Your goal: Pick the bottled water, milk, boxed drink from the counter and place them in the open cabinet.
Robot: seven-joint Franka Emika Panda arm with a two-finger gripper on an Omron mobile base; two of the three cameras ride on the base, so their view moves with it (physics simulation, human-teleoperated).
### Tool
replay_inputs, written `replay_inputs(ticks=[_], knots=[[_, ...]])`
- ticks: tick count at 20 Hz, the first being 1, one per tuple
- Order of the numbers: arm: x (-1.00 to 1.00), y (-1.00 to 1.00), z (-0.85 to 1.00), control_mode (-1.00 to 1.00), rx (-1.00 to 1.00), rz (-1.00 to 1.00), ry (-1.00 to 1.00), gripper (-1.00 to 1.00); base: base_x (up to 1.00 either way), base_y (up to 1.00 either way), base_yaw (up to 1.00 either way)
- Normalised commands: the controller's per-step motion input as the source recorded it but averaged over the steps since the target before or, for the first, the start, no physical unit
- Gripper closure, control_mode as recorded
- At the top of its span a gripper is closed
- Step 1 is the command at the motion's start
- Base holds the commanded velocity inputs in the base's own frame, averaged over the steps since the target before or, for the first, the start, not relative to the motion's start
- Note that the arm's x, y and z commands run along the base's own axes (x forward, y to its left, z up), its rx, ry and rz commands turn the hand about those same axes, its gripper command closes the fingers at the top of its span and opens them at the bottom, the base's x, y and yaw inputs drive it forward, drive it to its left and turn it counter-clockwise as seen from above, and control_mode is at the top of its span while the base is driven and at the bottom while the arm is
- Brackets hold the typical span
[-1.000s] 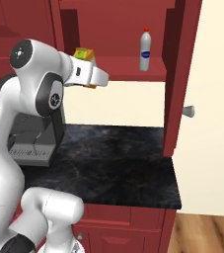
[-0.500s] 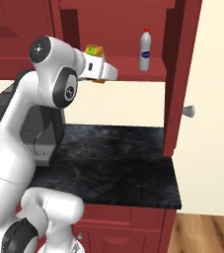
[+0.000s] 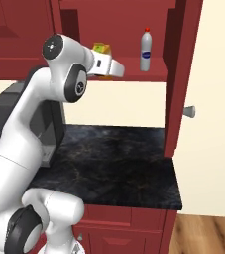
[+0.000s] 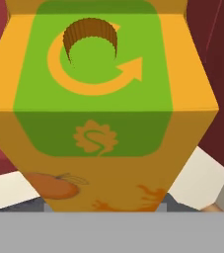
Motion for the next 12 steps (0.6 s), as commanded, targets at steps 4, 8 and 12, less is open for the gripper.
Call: replay_inputs(ticks=[4,8,12], knots=[[0.34,-0.01,0.0,-1.0,0.0,0.0,0.0,1.0,0.0,0.0,0.0],[0.37,-0.05,0.0,-1.0,0.0,0.0,0.0,1.0,0.0,0.0,0.0],[0.35,-0.02,0.0,-1.0,0.0,0.0,0.0,1.0,0.0,0.0,0.0]])
